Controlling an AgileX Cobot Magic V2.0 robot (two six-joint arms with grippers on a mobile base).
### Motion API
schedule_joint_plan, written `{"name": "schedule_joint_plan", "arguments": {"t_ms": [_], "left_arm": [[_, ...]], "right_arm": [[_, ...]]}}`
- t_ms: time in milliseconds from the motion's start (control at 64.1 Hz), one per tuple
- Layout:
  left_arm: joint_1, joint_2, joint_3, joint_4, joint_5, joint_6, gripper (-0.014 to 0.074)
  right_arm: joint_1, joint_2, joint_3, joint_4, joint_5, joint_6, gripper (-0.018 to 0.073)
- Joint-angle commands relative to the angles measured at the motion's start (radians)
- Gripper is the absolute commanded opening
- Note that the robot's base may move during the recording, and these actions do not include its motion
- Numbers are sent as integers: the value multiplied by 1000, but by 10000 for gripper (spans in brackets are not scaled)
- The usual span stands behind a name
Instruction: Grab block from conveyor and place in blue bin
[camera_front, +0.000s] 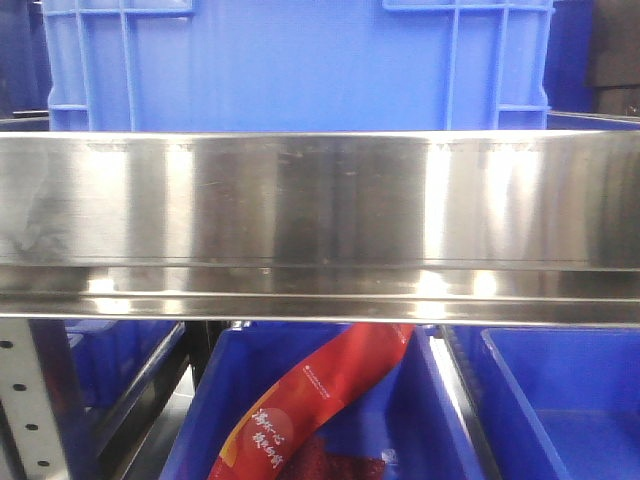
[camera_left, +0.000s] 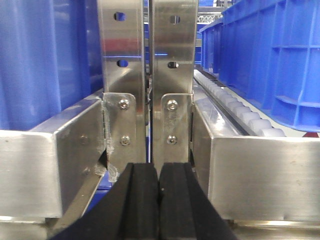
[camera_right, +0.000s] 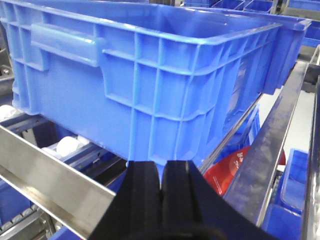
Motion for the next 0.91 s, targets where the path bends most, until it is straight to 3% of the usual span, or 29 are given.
{"name": "schedule_joint_plan", "arguments": {"t_ms": [0,890], "left_arm": [[2,-6,0,0,-24,-7,-111],[2,-6,0,0,-39,-7,-111]], "right_arm": [[-1,-6,1,-8,-28,0,-162],[-7,-6,1,9,-43,0,-162]]}}
